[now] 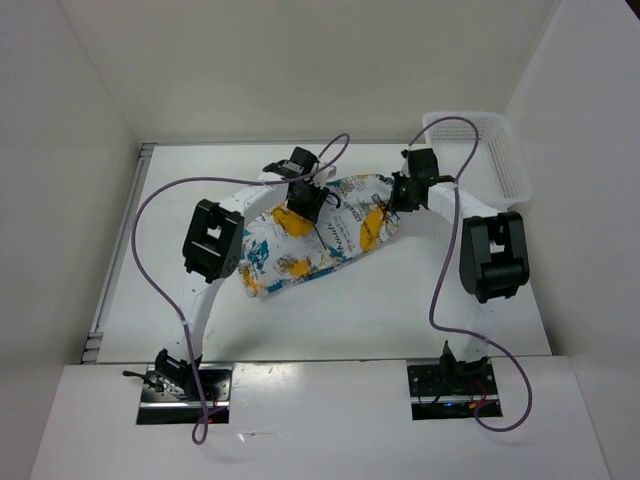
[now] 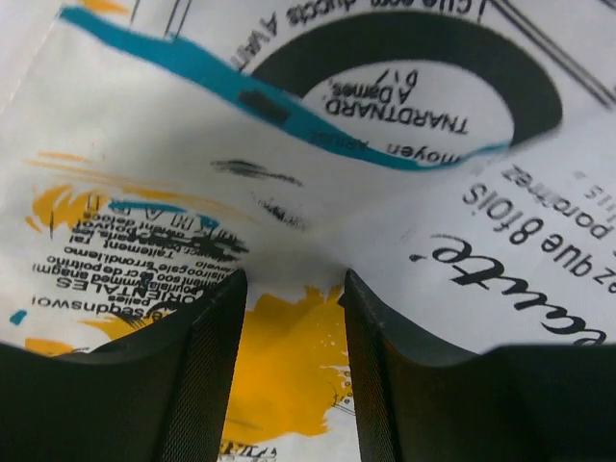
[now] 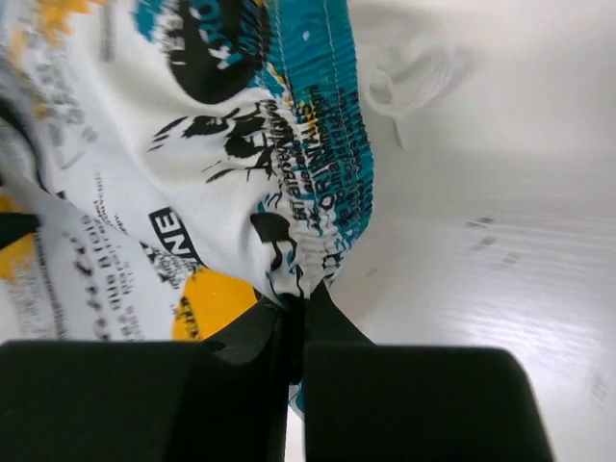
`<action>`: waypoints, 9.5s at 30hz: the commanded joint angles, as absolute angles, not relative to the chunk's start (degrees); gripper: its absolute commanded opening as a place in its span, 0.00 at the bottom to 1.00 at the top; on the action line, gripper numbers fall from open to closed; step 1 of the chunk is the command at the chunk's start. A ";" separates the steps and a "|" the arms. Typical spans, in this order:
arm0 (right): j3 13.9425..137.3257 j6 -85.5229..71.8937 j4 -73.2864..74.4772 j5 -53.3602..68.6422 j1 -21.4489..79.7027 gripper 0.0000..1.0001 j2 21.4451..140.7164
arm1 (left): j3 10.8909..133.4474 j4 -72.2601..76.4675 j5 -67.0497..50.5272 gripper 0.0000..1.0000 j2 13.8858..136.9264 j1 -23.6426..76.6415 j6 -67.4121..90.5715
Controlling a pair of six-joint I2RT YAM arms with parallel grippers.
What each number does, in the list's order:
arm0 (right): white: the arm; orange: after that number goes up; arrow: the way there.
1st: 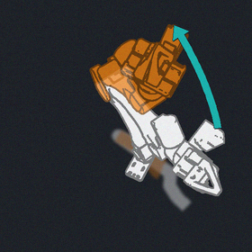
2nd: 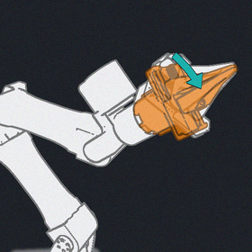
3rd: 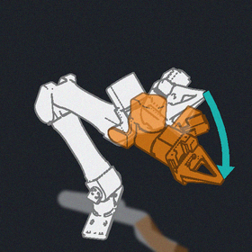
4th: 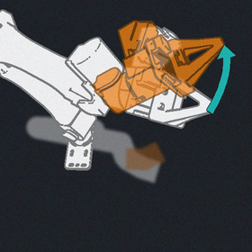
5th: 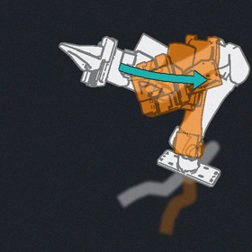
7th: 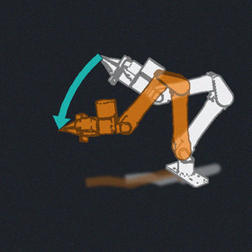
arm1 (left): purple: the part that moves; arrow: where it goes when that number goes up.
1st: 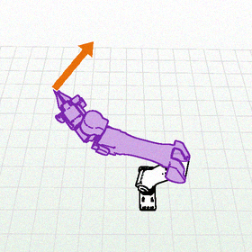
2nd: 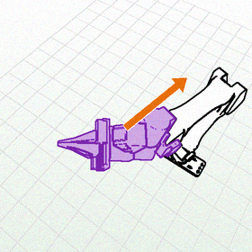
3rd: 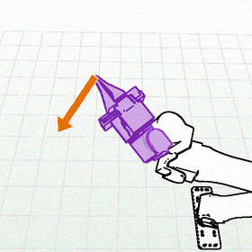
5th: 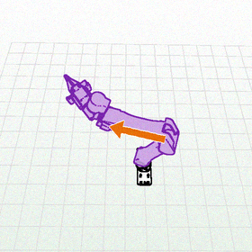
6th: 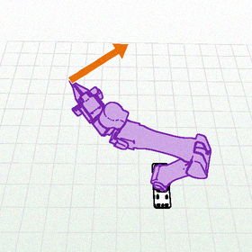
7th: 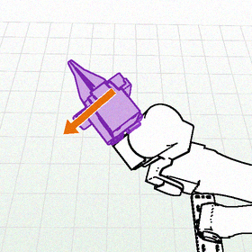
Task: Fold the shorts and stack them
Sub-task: Fold the shorts
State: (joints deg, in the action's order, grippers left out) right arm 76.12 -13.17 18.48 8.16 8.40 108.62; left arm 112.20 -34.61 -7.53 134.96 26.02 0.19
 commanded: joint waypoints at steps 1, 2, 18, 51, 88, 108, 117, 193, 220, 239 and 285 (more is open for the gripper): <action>79.72 -10.90 18.11 1.50 8.79 0.00 99.15 | 116.35 -33.57 -8.26 0.53 140.62 27.60 0.00; 79.72 -10.90 18.11 0.80 8.79 0.00 98.01 | 117.93 -34.10 -9.22 0.53 141.15 27.60 0.00; 70.16 -8.88 20.13 -3.68 8.79 0.00 86.31 | 176.90 -62.64 -3.97 0.56 169.35 30.68 0.00; 61.34 -8.78 12.83 2.63 2.55 0.74 93.16 | 95.53 -37.79 15.73 0.72 129.02 22.07 0.00; 74.36 -8.71 16.17 -12.05 9.84 0.00 113.38 | 100.55 -42.19 -3.16 0.72 129.03 17.75 0.00; 82.53 -1.59 17.23 -19.78 14.24 0.00 100.64 | 119.96 -39.73 -2.37 0.78 125.32 22.32 0.00; 83.05 -0.53 17.23 -20.47 14.24 0.00 100.11 | 140.73 -42.18 -14.83 0.78 144.47 29.70 0.00; 85.82 8.80 20.66 7.31 41.59 0.61 98.00 | 133.24 -46.84 -23.45 0.79 136.68 5.89 0.00; 64.51 12.22 4.13 3.06 23.91 0.79 105.37 | 125.42 -49.65 -24.16 0.54 138.33 12.13 0.00; 66.27 11.16 5.19 4.48 24.43 0.68 108.54 | 143.41 -47.90 -36.39 0.00 134.02 15.56 0.00; 79.37 -2.10 6.77 -1.76 21.18 0.80 110.57 | 119.18 -37.62 -18.73 0.81 132.89 20.57 0.00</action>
State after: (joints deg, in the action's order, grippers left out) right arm 76.86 2.28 9.02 -0.08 21.43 109.16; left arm 118.08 -42.35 -22.52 133.58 21.12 0.32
